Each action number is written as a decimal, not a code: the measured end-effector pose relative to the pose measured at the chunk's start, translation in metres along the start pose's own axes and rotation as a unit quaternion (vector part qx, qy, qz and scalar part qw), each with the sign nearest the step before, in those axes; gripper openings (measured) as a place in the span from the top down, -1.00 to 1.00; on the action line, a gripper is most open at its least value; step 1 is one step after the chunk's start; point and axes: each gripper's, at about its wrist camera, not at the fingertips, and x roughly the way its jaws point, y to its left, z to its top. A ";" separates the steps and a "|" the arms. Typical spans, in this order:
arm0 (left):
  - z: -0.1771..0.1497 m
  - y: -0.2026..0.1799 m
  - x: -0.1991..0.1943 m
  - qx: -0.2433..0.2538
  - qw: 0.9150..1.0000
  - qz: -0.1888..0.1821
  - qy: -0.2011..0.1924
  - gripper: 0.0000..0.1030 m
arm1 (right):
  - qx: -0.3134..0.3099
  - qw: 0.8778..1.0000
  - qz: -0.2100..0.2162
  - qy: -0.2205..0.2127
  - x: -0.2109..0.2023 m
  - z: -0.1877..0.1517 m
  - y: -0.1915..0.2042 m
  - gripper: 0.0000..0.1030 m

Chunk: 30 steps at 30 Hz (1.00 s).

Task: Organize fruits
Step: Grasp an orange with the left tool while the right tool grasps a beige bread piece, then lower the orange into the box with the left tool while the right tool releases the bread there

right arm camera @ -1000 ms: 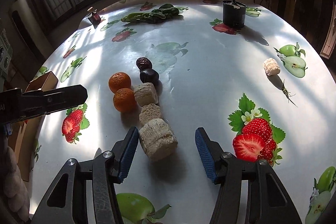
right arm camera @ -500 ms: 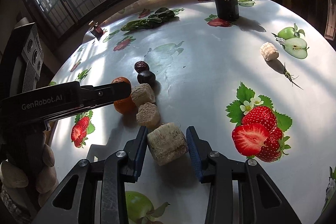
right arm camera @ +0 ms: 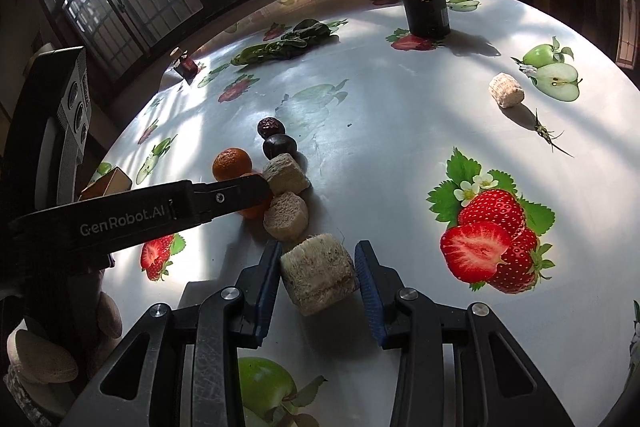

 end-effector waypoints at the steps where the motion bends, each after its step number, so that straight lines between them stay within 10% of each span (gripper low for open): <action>1: -0.001 0.001 -0.004 -0.004 1.000 -0.004 0.001 0.50 | 0.000 1.000 0.000 -0.001 0.000 0.000 0.000 0.22; 15: -0.043 0.090 -0.150 -0.065 0.993 -0.002 -0.102 0.49 | -0.020 0.999 0.012 -0.024 -0.026 0.000 0.026 0.22; 30: -0.085 0.276 -0.226 -0.170 0.965 0.164 -0.114 0.49 | -0.166 0.972 0.160 0.043 0.009 0.001 0.254 0.21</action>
